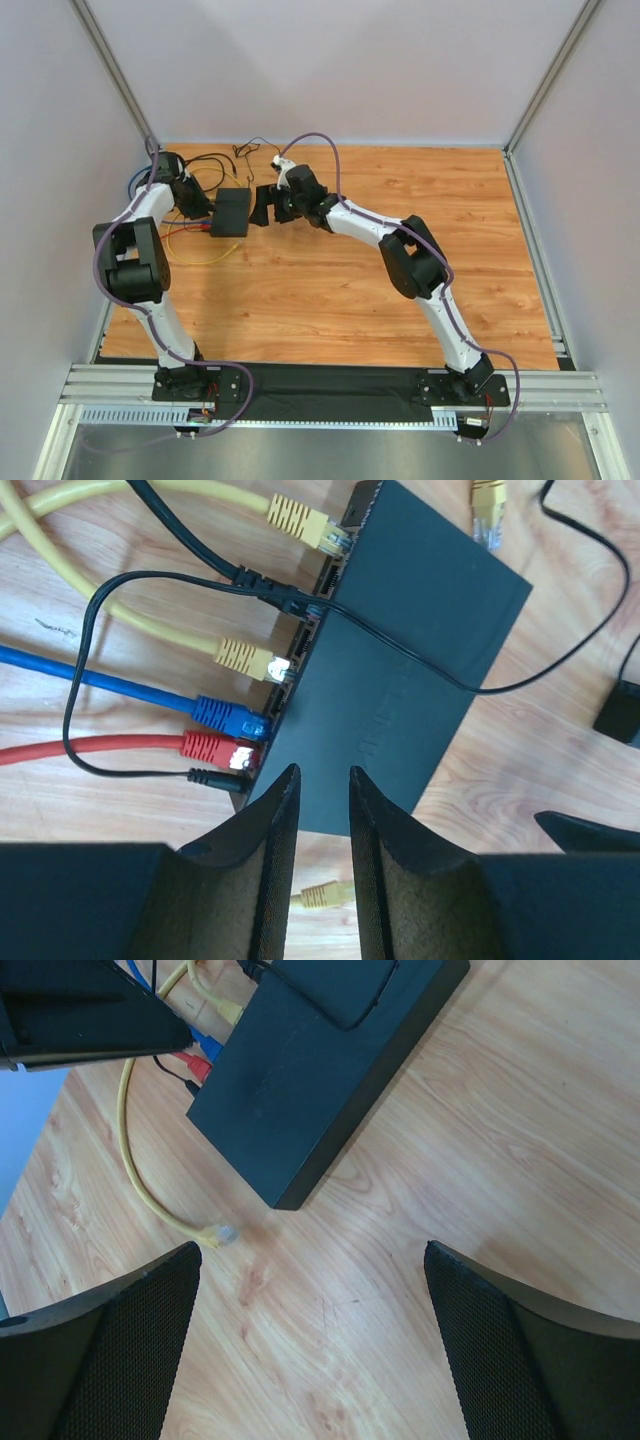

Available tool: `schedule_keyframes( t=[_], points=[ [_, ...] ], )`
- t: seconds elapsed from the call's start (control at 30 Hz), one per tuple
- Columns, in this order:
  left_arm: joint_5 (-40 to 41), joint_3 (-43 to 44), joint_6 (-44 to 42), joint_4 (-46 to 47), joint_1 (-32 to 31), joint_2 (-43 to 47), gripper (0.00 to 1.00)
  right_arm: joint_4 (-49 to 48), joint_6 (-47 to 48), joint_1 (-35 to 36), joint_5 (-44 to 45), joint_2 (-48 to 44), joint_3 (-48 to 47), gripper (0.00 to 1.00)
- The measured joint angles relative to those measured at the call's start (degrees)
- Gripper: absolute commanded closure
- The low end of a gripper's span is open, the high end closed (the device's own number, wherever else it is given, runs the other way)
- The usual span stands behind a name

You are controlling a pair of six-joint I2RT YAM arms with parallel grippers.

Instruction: Pull the plug from the switch port

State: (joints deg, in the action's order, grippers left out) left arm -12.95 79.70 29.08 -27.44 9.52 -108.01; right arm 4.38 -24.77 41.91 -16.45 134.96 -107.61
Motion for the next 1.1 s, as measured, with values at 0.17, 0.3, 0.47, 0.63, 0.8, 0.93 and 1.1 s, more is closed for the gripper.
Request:
schedule_keyframes(
  t=[0.17,0.3,0.47,0.63,0.8,0.93,1.1],
  points=[
    [0.0,0.7,-1.3,0.0,0.1,-2.1,0.63,0.0,-0.3,0.0,-1.2,3.1,-3.9,0.06],
    [0.0,0.7,-1.9,0.0,0.2,-3.0,0.6,0.0,-1.2,-0.2,-1.8,4.7,-5.5,0.07],
    [0.0,0.7,-2.4,0.0,0.2,-3.3,0.6,0.0,-2.5,-0.5,-2.7,5.6,-5.5,0.07],
    [0.0,0.7,-2.4,0.0,0.3,-3.6,0.6,0.0,-3.1,-0.9,-3.4,5.7,-5.5,0.08],
    [-0.2,0.7,-2.4,0.0,0.3,-4.1,0.6,0.0,-3.6,-1.2,-3.8,5.7,-5.5,0.09],
    [-0.2,0.7,-2.4,0.1,0.3,-4.9,0.6,-0.1,-4.0,-1.3,-4.2,5.7,-5.5,0.09],
    [-0.3,0.5,-2.3,0.2,0.3,-5.4,0.61,-0.2,-4.3,-1.5,-4.7,5.7,-5.5,0.09]
  ],
)
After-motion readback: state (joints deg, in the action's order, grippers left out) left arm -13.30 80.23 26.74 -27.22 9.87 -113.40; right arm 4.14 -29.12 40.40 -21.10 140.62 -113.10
